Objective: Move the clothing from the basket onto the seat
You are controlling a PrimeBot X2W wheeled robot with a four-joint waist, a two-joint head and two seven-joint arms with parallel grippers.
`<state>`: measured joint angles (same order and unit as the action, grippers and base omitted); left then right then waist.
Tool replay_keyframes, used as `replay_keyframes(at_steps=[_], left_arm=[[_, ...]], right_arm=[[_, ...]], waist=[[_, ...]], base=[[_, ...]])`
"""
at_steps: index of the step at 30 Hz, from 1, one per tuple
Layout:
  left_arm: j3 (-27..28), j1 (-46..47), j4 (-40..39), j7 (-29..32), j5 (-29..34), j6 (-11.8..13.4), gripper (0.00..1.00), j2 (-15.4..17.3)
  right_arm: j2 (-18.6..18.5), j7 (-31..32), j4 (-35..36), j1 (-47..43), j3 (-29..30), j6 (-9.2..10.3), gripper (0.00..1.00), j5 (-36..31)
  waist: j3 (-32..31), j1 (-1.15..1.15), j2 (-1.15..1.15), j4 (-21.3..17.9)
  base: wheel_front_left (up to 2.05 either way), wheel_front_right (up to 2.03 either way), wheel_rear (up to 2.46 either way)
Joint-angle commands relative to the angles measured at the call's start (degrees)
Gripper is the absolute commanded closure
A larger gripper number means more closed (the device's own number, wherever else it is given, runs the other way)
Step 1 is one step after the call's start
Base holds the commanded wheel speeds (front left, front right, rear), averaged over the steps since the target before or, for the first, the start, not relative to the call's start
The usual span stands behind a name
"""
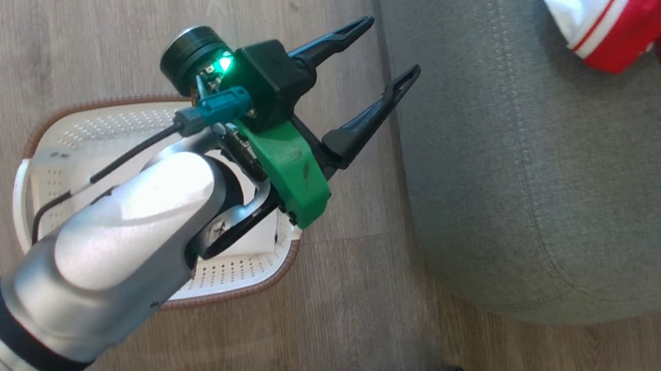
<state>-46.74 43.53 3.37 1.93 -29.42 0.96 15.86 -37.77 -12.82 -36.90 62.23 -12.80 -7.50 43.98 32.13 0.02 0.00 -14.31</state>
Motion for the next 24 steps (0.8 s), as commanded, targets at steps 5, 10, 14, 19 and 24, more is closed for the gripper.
replay_keyframes(at_steps=[5, 10, 14, 19, 24], left_arm=[[1.13, 2.78, -1.07, -0.58, 0.66, -0.32, 0.00, -0.39], [1.05, 2.71, -0.26, -1.29, 0.40, -0.40, 0.00, -0.52], [0.98, 2.59, 0.11, -1.51, 0.24, -0.34, 0.00, -0.42], [0.87, 2.56, 0.31, -1.61, 0.13, -0.15, 0.00, -0.48], [0.58, 1.94, 0.77, -2.14, -0.13, -0.09, 0.00, -0.48]], right_arm=[[-0.83, 6.27, -7.40, 1.03, -4.15, 0.01, 1.00, -0.68], [-0.29, 14.00, -13.10, 0.23, -7.99, 0.01, 1.00, 1.02], [-0.01, 18.80, -14.86, -0.36, -10.57, 0.01, 1.00, 2.96], [-0.11, 19.69, -15.04, -0.08, -12.35, 0.01, 0.93, 4.16], [-0.60, 19.71, -15.06, 0.50, -14.62, 0.01, 0.00, 4.84]], waist=[[0.82, -0.02, 0.00, 1.23], [0.40, -0.02, 0.00, 1.80], [0.01, -0.02, 0.00, 1.86], [-0.55, -0.02, 0.00, 1.68], [-2.41, -0.02, 0.00, 1.07]], base=[[0.00, 0.00, 0.00], [0.00, 0.00, 0.00], [0.00, 0.00, 0.00], [0.00, 0.00, 0.00], [0.00, 0.00, 0.00]])
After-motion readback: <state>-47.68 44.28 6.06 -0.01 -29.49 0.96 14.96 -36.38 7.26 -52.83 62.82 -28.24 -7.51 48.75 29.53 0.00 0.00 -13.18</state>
